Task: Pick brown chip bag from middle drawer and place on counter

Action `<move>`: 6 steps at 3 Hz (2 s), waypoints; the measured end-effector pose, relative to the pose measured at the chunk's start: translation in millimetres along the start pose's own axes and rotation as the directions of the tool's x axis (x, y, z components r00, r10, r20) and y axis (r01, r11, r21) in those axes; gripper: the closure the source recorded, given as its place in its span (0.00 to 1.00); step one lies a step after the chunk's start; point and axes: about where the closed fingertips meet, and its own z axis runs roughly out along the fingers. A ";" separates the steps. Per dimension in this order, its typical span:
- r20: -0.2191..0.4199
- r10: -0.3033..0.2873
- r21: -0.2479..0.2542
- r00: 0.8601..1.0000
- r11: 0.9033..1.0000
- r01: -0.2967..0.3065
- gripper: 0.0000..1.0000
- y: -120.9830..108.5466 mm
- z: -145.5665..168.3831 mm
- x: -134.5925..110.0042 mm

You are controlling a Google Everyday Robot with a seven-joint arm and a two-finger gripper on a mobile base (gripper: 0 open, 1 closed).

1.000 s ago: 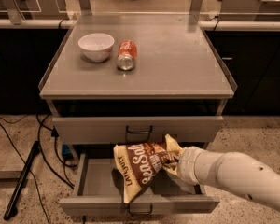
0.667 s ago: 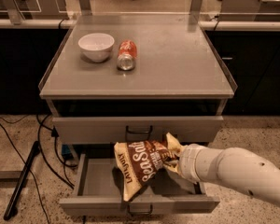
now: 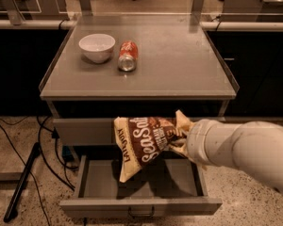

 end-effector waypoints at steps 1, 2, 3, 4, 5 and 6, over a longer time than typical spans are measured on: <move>-0.021 -0.056 0.123 0.998 0.991 0.058 1.00 -53.2 -68.4 -63.0; -0.021 -0.056 0.124 0.998 0.991 0.058 1.00 -53.3 -68.5 -63.1; -0.028 -0.071 0.157 0.997 0.985 0.075 1.00 -74.6 -73.5 -77.6; -0.034 -0.088 0.190 0.996 0.977 0.093 1.00 -107.0 -71.6 -94.9; -0.032 -0.079 0.206 0.996 0.975 0.083 1.00 -143.3 -56.0 -104.6; -0.030 -0.057 0.213 0.998 0.975 0.062 1.00 -182.4 -33.1 -111.4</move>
Offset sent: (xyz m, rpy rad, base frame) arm 0.0028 0.0020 0.0800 -0.0530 -0.0843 -0.0295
